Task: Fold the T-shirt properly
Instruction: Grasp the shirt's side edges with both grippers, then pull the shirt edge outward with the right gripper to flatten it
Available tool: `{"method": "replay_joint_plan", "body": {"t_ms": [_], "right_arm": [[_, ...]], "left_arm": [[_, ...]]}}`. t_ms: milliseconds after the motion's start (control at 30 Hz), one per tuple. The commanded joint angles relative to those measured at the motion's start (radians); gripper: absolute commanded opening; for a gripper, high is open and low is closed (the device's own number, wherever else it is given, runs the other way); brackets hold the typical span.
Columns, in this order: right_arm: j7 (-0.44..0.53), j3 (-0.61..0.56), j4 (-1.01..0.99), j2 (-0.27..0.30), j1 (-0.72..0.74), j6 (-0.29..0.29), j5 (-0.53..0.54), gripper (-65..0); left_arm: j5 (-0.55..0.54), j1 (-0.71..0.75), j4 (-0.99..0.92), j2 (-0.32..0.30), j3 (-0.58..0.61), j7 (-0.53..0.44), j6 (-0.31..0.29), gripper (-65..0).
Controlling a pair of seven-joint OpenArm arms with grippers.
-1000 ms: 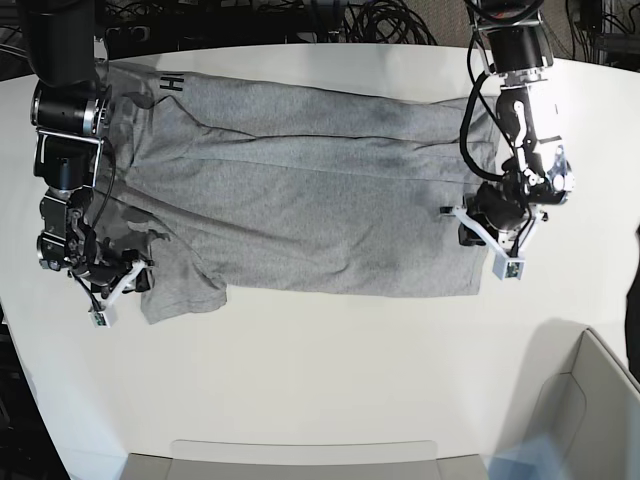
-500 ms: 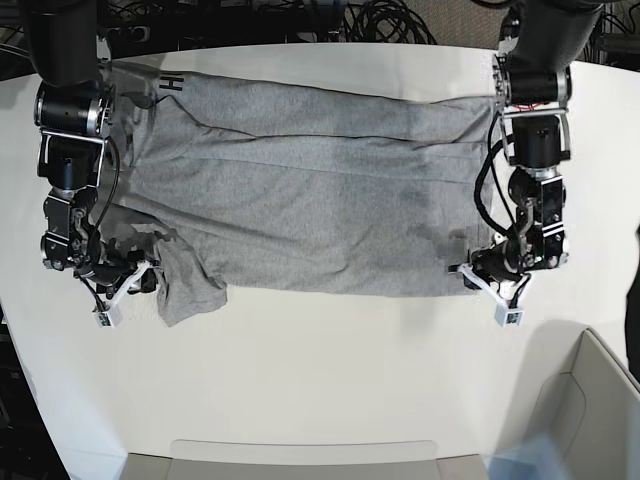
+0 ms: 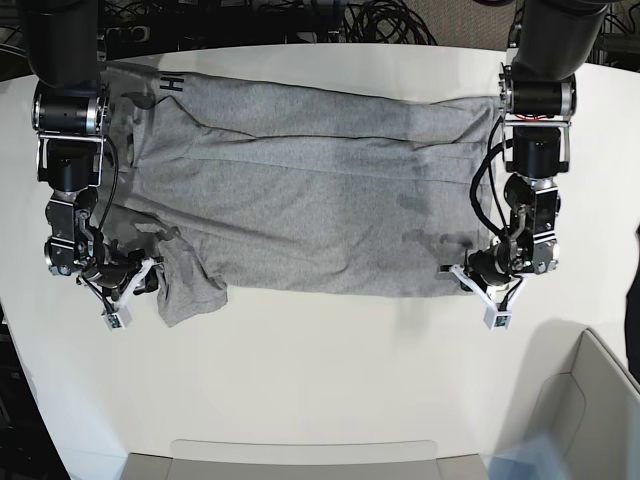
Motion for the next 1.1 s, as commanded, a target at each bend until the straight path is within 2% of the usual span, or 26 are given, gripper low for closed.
{"method": "replay_joint_plan", "body": {"t_ms": [0,33,67,267,400,633,833,967,1067], "right_arm": [[-0.030,-0.027,0.002,0.001,0.012,0.002,-0.012,-60.0],[-0.028,-0.033,0.004,-0.001,0.012,0.002,-0.012,-64.1],[-0.027,-0.033,0.004,-0.001,0.012,0.002,-0.012,-65.0],[-0.030,-0.034,0.076,0.001,0.017,0.002,-0.012,-65.0],[-0.039,-0.034,0.198,0.007,0.006,0.002,-0.012,-65.0],[-0.182,-0.025,0.456,0.045,-0.077,0.003,-0.007,-65.0],[-0.324,0.121,0.680,0.036,-0.191,0.008,-0.007,-65.0],[-0.372,0.162,0.800,0.042,-0.260,0.009,-0.007,-65.0],[-0.367,0.184,0.798,0.042,-0.269,0.009,-0.007,-65.0]], "left_arm": [[0.006,0.000,-0.009,-0.002,0.006,0.032,-0.008,-65.0],[0.006,0.005,-0.008,-0.002,0.006,0.023,-0.010,-65.0],[0.006,0.010,-0.002,-0.002,0.003,0.016,-0.010,-65.0],[0.006,0.046,0.172,-0.011,-0.011,0.009,-0.010,-65.0],[0.006,0.099,0.322,-0.010,-0.121,0.044,-0.010,-65.0],[0.006,0.171,0.509,-0.014,-0.203,0.129,-0.010,-65.0],[0.006,0.246,0.627,-0.016,-0.204,0.178,-0.010,-65.0],[0.006,0.292,0.678,-0.017,-0.204,0.178,-0.010,-65.0],[0.006,0.298,0.678,-0.017,-0.204,0.178,-0.010,-65.0]]}}
